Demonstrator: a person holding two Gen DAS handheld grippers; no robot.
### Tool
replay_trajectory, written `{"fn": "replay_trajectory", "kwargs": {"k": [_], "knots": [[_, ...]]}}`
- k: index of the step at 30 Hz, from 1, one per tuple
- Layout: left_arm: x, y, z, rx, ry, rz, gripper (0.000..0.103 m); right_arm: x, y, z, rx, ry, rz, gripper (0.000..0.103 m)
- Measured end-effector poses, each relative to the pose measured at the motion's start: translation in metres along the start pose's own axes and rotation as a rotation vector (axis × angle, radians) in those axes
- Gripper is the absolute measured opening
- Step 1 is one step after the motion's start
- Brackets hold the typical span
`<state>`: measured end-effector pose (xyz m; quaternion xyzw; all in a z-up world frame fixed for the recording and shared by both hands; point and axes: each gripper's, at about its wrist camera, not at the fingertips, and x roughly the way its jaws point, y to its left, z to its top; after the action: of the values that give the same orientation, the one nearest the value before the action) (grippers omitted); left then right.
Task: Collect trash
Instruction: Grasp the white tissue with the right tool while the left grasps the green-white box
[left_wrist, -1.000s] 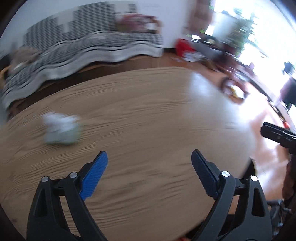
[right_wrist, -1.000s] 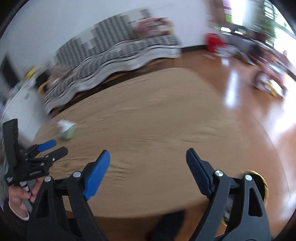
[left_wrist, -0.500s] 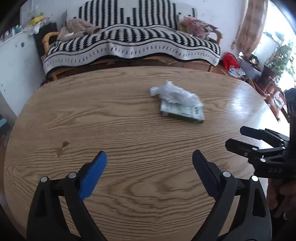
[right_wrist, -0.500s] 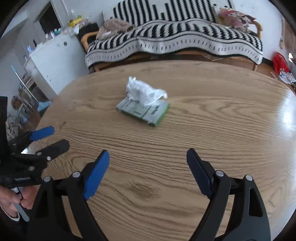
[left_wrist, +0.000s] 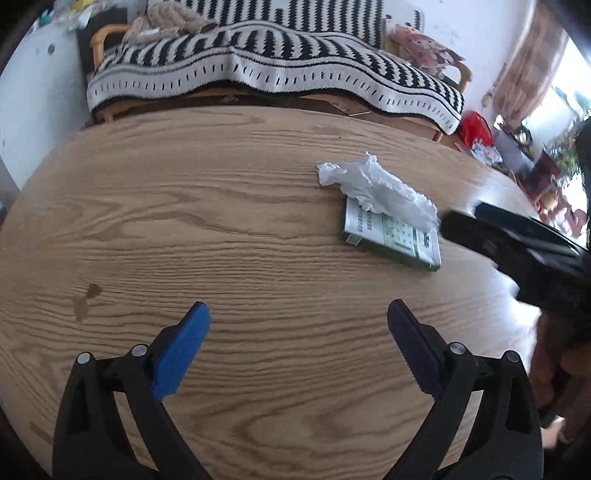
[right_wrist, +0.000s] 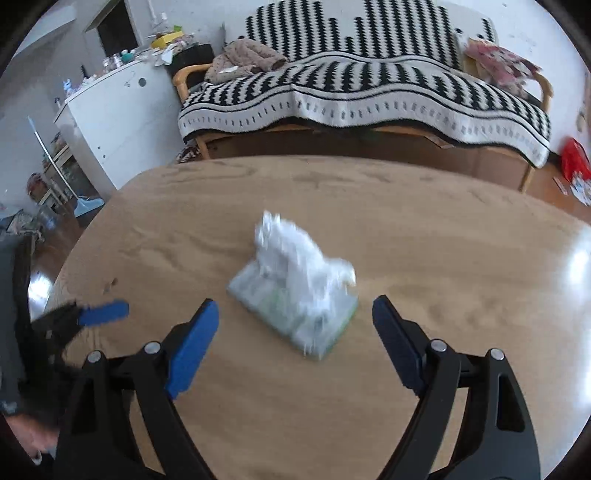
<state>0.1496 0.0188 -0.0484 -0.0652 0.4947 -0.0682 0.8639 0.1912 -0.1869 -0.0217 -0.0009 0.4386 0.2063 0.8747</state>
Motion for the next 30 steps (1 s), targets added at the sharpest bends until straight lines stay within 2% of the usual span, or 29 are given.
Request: {"fn": "replay_trajectory", "kwargs": {"k": [2, 4, 7, 10, 11, 15, 18, 22, 28, 30], "knots": [[0.006, -0.003, 0.003, -0.039, 0.013, -0.008, 0.094, 0.023, -0.002, 0.015, -0.030, 0.007, 0.003, 0.082], [0.012, -0.008, 0.006, -0.059, 0.029, -0.024, 0.094, 0.045, -0.001, 0.022, -0.045, 0.036, 0.006, 0.077], [0.018, -0.018, 0.011, -0.056, 0.029, -0.017, 0.094, 0.069, -0.003, 0.025, -0.057, 0.084, 0.037, 0.060], [0.026, -0.025, 0.015, -0.077, 0.039, -0.018, 0.094, 0.080, -0.008, 0.026, -0.066, 0.083, 0.056, 0.029], [0.028, -0.027, 0.016, -0.086, 0.043, -0.017, 0.094, 0.078, -0.010, 0.026, -0.060, 0.080, 0.072, 0.014], [0.036, -0.038, 0.023, -0.122, 0.039, -0.015, 0.094, 0.052, -0.018, 0.024, -0.047, 0.020, 0.064, 0.012], [0.044, -0.048, 0.030, -0.170, 0.034, -0.018, 0.094, 0.013, -0.046, 0.011, 0.040, -0.048, -0.003, 0.012], [0.059, -0.062, 0.038, -0.233, 0.042, 0.012, 0.094, -0.032, -0.080, -0.011, 0.126, -0.079, -0.025, 0.012], [0.078, -0.094, 0.050, -0.185, 0.008, 0.162, 0.096, -0.075, -0.100, -0.055, 0.223, -0.053, 0.005, 0.012], [0.080, -0.104, 0.049, -0.169, 0.002, 0.184, 0.096, -0.084, -0.099, -0.070, 0.235, -0.033, 0.009, 0.012]]}}
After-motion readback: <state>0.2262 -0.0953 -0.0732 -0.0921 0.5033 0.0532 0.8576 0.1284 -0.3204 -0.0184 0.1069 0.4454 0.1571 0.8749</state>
